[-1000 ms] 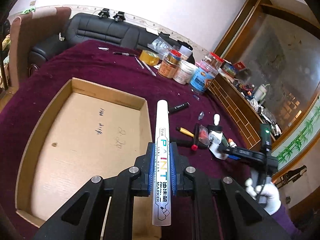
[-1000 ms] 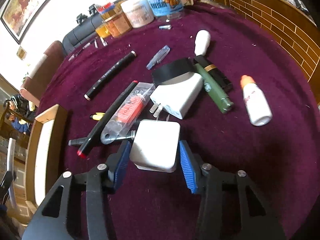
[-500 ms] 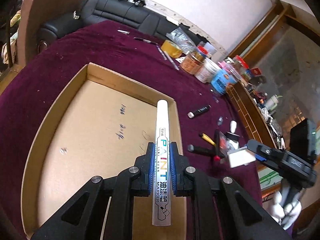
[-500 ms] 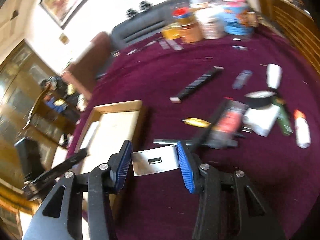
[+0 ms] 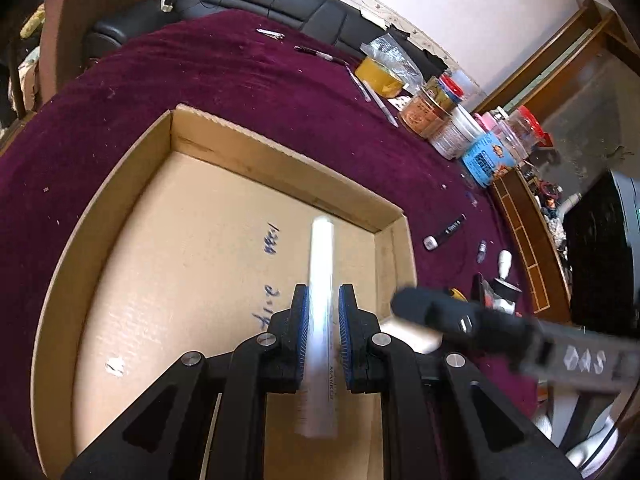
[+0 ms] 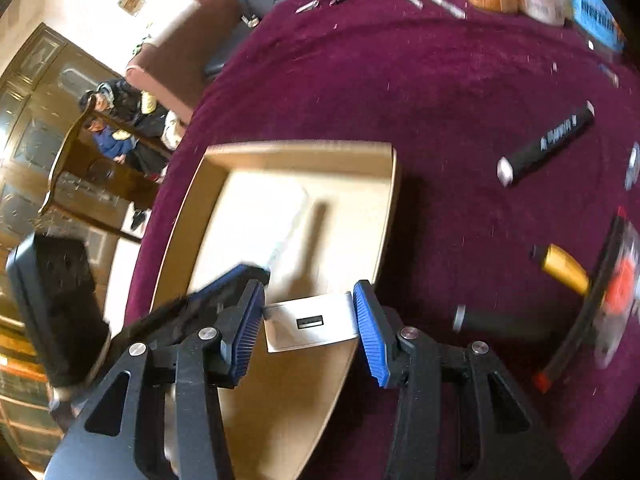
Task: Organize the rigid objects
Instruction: 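Carry the white marker into the cardboard box with left while right places the white charger there, then grasp the black marker with white cap using the left gripper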
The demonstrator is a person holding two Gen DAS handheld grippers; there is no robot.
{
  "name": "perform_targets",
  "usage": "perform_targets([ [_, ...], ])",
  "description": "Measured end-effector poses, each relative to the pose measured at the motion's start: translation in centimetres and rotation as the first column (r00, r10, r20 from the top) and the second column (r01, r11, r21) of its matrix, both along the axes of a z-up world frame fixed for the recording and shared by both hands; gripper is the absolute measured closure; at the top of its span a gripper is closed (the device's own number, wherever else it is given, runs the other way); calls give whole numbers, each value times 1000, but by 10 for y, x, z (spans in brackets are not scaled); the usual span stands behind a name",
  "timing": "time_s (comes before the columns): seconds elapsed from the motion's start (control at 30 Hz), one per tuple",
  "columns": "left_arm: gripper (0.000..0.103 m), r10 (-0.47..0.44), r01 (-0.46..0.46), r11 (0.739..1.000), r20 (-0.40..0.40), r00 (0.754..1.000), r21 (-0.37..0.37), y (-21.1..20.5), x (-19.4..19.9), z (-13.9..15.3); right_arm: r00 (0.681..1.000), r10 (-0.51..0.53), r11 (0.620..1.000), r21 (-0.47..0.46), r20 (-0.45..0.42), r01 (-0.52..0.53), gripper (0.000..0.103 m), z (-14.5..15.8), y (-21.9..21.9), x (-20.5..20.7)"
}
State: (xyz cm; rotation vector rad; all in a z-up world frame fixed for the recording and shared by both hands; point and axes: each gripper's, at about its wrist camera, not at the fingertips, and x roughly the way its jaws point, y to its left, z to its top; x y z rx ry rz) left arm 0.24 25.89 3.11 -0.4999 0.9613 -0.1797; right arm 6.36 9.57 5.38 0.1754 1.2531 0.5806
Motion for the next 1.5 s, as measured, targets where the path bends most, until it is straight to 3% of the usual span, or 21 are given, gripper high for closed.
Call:
perform_targets([
  [0.07, 87, 6, -6, 1000, 9, 1000, 4, 1, 1, 1, 1000, -7, 1000, -29, 2, 7, 58, -2, 6, 13],
  [0.17, 61, 30, -30, 999, 19, 999, 12, 4, 1, 3, 999, -32, 997, -67, 43, 35, 58, -2, 12, 29],
  [0.33, 50, 76, -79, 995, 46, 996, 68, 7, -5, 3, 979, -40, 992, -107, 199, 63, 58, 25, 2, 21],
  [0.43, 49, 92, -92, 994, 12, 996, 62, 9, -5, -7, 949, -69, 990, -100, 307, 104, 58, 51, -17, 4],
  [0.5, 49, 102, -101, 994, -13, 995, 30, 14, -5, -12, 899, -105, 983, -92, 425, 159, 58, 75, -43, -16],
  [0.57, 49, 117, -117, 993, -4, 993, 4, 19, -8, -12, 828, -147, 969, -88, 542, 230, 52, 95, -73, -37],
  [0.63, 49, 119, -118, 993, 39, 992, -17, 21, -14, -6, 716, -202, 939, -75, 668, 335, 8, 113, -106, -64],
  [0.67, 49, 115, -114, 993, 62, 991, -16, 20, -17, -1, 669, -229, 923, -61, 708, 380, 1, 116, -120, -74],
  [0.7, 49, 106, -105, 994, 86, 991, -11, 17, -20, 5, 609, -267, 900, -33, 747, 435, 0, 115, -142, -85],
  [0.73, 48, 91, -91, 996, 108, 990, -3, 12, -24, 12, 598, -284, 889, -28, 750, 457, 0, 112, -154, -86],
  [0.8, 40, 49, -51, 999, 148, 988, 8, -3, -30, 30, 637, -316, 859, -73, 703, 507, 0, 99, -182, -78],
  [0.83, 38, 16, -19, 1000, 168, 986, 17, -15, -32, 41, 684, -346, 848, -99, 642, 521, 0, 87, -201, -67],
  [0.9, 31, -49, 40, 998, 188, 981, 50, -41, -33, 57, 725, -430, 830, -81, 538, 552, 0, 64, -235, -54],
  [1.0, 26, -125, 111, 990, 180, 976, 82, -75, -26, 70, 708, -513, 789, -58, 486, 611, 0, 40, -268, -43],
  [1.17, 26, -205, 196, 972, 63, 977, 127, -131, 19, 64, 685, -593, 758, 7, 423, 652, 0, 14, -304, -23],
  [1.37, 26, -243, 245, 939, -37, 969, 242, -182, 82, 41, 623, -626, 733, 80, 469, 676, 0, 15, -331, -19],
  [1.43, 26, -260, 267, 915, -63, 963, 303, -202, 101, 28, 617, -636, 726, 89, 464, 681, 0, 8, -337, -19],
  [1.5, 26, -286, 296, 885, -82, 955, 359, -218, 114, 15, 634, -649, 727, 99, 420, 679, 0, 0, -344, -16],
])
